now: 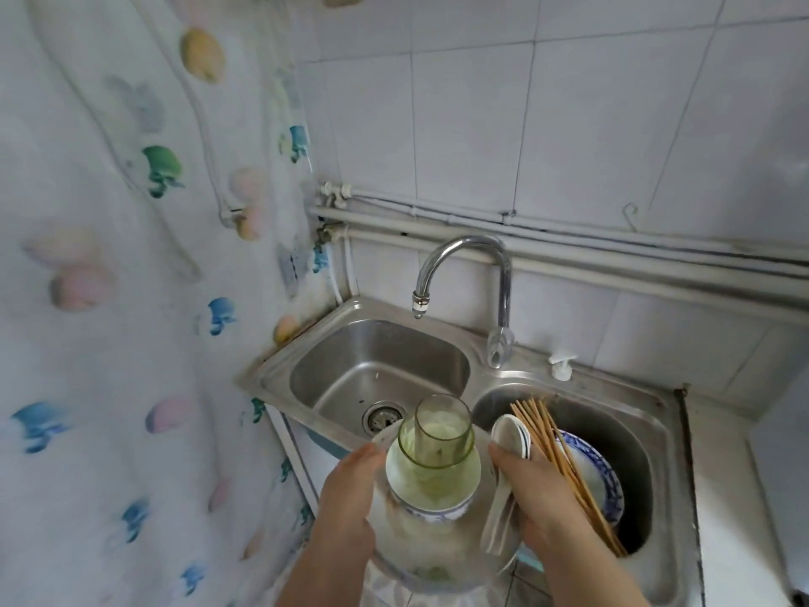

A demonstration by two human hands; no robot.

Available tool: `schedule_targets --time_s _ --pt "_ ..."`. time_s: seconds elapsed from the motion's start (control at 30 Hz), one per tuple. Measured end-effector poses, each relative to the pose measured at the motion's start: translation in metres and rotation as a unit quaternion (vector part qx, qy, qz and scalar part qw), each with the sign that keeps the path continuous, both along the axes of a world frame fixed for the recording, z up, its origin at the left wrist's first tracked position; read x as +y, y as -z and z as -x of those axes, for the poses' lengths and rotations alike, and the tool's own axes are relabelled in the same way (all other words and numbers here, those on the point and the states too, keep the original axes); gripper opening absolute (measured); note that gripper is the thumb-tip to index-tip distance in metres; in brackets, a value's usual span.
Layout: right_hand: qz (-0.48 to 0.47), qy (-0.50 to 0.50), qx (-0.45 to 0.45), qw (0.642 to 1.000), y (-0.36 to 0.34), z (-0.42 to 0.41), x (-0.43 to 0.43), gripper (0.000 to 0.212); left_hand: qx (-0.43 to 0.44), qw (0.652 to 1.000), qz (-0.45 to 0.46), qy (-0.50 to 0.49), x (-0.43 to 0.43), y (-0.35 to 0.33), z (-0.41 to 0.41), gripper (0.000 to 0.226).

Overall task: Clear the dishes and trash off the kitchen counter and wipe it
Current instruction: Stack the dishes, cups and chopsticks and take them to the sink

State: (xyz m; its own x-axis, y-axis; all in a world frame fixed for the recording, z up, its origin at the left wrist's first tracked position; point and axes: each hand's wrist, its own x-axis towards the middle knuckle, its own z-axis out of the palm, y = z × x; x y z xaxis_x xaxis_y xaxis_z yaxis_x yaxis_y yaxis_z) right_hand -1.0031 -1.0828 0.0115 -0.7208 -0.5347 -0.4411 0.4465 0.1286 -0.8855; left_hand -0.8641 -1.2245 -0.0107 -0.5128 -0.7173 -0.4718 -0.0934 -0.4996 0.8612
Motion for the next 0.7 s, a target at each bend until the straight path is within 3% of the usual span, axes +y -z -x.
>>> schedule_targets --time_s 0.13,0.2,0.27,0.37,0.53,0.7 --pt "-0.008 -0.012 -0.011 1.0 0.008 0.015 -0.024 0.013 0.019 0.998 -0.057 -0.029 -0.013 -0.001 0.01 0.057" --pt "-0.009 -0.019 -0.02 1.0 0.012 0.019 -0.038 0.006 0.015 0.997 -0.055 -0.053 -0.024 -0.001 0.012 0.046" --pt "-0.011 -0.022 -0.026 0.999 0.016 0.022 -0.055 0.013 0.014 0.995 -0.058 -0.075 -0.039 0.003 0.014 0.043" --pt "-0.005 -0.021 -0.039 0.999 0.021 0.025 -0.079 0.018 -0.005 0.994 -0.062 -0.093 -0.07 0.012 0.019 0.066" --pt "0.0 0.001 -0.045 0.999 0.03 0.034 -0.126 0.017 -0.025 0.997 -0.052 -0.051 -0.131 0.021 0.036 0.05" --pt "-0.008 0.046 -0.071 0.996 0.036 0.04 -0.185 0.018 -0.045 0.998 -0.038 0.025 -0.209 0.034 0.061 0.062"
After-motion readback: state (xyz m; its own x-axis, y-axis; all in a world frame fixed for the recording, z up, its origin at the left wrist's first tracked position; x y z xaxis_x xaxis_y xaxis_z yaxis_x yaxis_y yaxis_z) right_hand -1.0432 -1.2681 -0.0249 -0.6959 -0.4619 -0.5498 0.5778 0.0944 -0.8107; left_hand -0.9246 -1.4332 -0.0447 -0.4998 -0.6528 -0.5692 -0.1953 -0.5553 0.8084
